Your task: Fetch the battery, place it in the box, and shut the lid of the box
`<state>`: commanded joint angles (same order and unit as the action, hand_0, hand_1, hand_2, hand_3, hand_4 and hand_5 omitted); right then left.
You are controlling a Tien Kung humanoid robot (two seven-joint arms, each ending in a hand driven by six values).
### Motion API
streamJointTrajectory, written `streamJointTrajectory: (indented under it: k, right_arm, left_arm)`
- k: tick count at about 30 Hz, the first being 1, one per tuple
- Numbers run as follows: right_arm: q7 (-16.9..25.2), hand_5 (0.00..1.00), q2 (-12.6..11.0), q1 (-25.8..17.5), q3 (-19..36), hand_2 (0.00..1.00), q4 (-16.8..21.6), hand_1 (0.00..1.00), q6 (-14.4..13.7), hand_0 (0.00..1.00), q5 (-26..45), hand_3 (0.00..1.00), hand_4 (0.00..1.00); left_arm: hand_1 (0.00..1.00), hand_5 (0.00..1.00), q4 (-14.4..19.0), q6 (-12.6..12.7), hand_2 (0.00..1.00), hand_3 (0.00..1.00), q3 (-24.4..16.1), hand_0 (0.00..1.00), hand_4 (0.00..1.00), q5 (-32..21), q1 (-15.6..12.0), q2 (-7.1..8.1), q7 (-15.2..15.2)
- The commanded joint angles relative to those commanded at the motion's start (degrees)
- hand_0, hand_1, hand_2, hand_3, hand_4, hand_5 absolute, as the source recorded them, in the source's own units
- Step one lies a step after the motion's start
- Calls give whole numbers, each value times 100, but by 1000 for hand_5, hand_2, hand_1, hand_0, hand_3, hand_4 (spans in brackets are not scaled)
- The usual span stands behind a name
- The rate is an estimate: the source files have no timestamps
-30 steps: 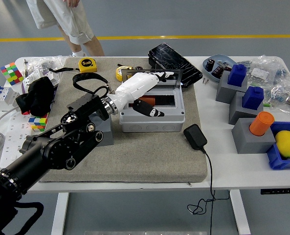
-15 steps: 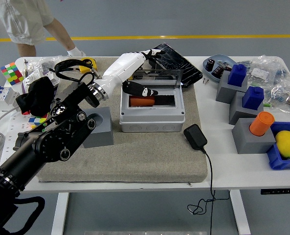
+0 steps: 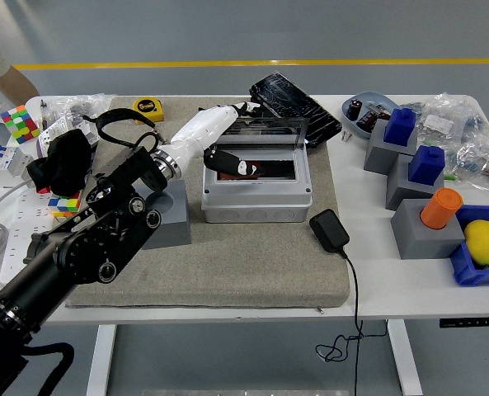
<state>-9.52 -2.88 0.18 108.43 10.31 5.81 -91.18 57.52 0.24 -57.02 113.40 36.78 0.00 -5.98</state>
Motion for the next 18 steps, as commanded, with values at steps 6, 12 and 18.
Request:
streamJointTrajectory:
  k: [6, 12, 18]
  right_arm:
    - [-2, 541, -2, -6, 10, 737, 0, 724, 4, 765, -29, 756, 998]
    - [-3, 541, -2, -10, 31, 736, 0, 725, 2, 766, -37, 756, 998]
    - [5, 541, 0, -14, 17, 737, 0, 724, 6, 766, -33, 756, 998]
  left_arm:
    - [817, 304, 381, -208, 841, 874, 194, 822, 998, -159, -173, 0, 369]
    - [804, 318, 756, -295, 838, 872, 401, 808, 998, -289, -379, 0, 580]
    - [805, 305, 1017, -390, 842, 869, 544, 807, 998, -432, -576, 0, 746]
